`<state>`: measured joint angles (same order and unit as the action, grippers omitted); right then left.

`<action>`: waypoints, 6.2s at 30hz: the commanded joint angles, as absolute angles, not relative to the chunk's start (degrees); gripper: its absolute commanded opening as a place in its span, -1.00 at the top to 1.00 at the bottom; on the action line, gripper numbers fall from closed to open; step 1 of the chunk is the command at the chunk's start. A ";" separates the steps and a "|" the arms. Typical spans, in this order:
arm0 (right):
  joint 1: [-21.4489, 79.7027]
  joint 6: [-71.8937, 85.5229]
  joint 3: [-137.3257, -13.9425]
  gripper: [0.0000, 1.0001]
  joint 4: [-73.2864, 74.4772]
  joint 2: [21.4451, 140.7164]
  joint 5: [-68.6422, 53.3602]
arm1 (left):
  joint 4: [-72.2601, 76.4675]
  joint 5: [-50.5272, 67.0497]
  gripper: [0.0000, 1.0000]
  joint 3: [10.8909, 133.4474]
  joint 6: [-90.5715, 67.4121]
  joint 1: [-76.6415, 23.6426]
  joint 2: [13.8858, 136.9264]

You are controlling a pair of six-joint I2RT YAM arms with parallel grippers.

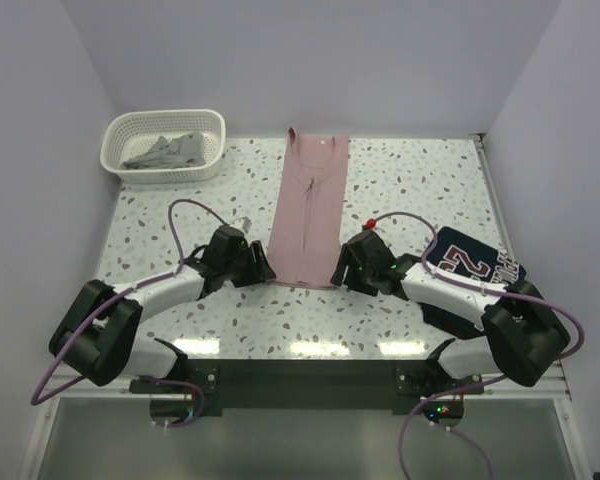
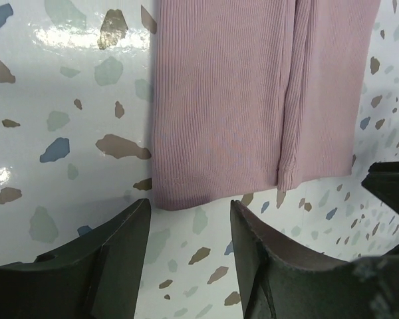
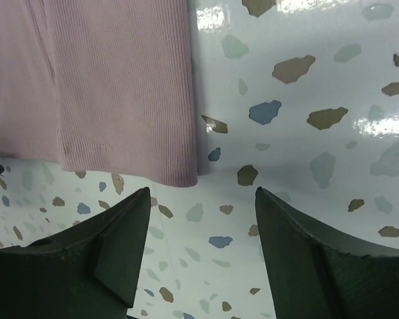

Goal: Fold and stack the tank tops
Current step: Fold the tank top

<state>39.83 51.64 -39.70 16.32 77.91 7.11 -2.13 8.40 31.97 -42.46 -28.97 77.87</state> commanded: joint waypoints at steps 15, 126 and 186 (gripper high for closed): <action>45.09 65.30 -33.31 -0.13 7.47 77.95 16.44 | 0.53 5.28 0.04 32.08 -43.15 -27.95 84.46; 33.14 34.63 -86.22 1.00 22.59 112.23 22.41 | -5.98 4.65 1.00 75.14 -42.28 -20.04 112.41; 55.72 44.64 -55.31 -0.04 17.14 103.19 20.92 | -11.68 -4.74 0.51 49.05 -47.99 -22.94 80.25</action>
<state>54.28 39.16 -61.58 12.21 104.81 22.94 -8.78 -1.56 51.48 -47.40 -23.29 81.34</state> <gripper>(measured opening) 0.516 0.245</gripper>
